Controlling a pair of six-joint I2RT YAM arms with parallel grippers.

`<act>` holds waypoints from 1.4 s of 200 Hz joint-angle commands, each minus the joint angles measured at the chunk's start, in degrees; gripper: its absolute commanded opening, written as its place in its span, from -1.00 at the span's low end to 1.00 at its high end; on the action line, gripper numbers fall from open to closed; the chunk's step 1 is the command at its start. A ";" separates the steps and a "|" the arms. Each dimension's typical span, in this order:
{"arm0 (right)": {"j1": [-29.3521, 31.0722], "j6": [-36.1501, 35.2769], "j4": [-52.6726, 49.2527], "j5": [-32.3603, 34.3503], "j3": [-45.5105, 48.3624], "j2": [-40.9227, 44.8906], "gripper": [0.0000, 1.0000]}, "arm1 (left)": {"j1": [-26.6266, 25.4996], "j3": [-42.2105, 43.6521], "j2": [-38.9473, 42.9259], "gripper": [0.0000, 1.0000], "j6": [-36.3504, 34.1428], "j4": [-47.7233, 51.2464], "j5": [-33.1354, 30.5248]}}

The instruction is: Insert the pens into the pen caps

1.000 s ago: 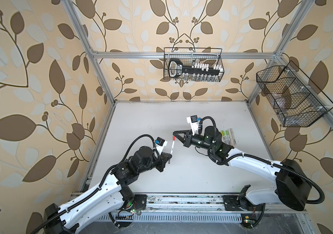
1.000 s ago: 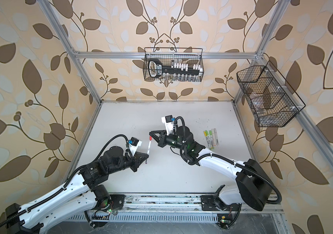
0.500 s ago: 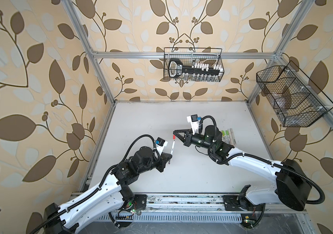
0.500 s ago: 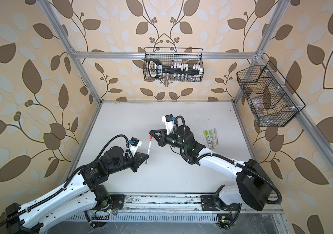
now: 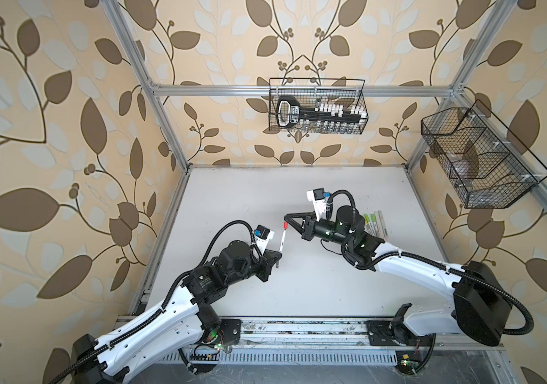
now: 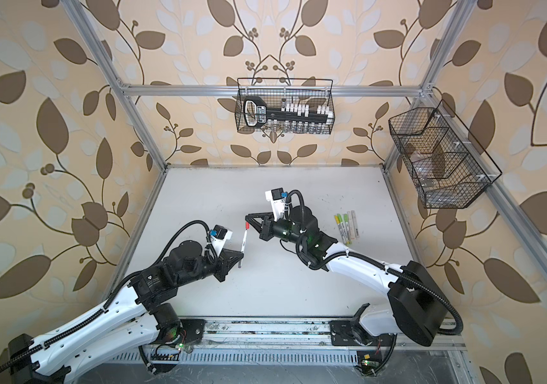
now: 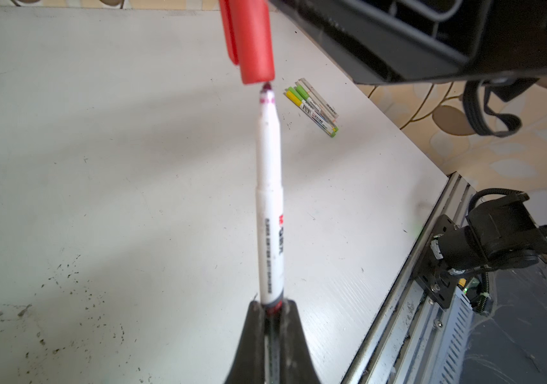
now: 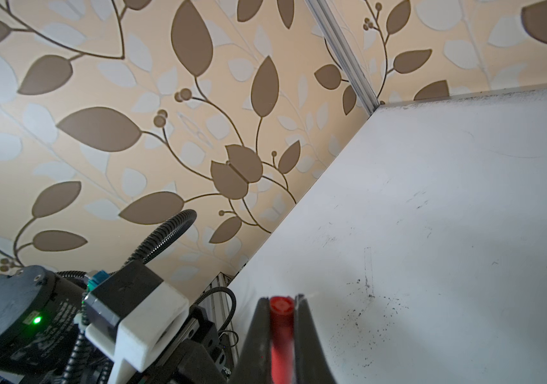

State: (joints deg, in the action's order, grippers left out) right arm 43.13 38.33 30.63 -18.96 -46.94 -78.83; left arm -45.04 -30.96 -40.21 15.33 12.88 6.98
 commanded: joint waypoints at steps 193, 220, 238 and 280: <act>0.84 -0.63 1.09 -1.71 -2.47 -0.14 -0.89 | -0.40 -0.73 0.30 -1.00 -0.87 0.02 -2.25; 1.07 -0.63 0.98 -1.73 -2.54 -0.36 -0.89 | -0.40 -0.94 0.48 -1.00 -0.98 0.06 -2.46; 1.16 -0.62 1.01 -1.69 -2.50 -0.52 -0.89 | -0.40 -1.13 0.74 -1.00 -1.09 0.21 -2.50; 1.25 -0.77 1.09 -1.52 -2.54 -1.13 -0.89 | -0.40 -1.12 1.79 -1.00 -1.14 0.04 -2.34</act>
State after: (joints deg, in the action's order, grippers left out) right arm 43.97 38.28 30.70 -19.94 -47.59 -78.94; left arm -45.04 -30.96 -39.70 15.09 13.63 5.45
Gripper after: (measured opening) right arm 0.083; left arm 0.066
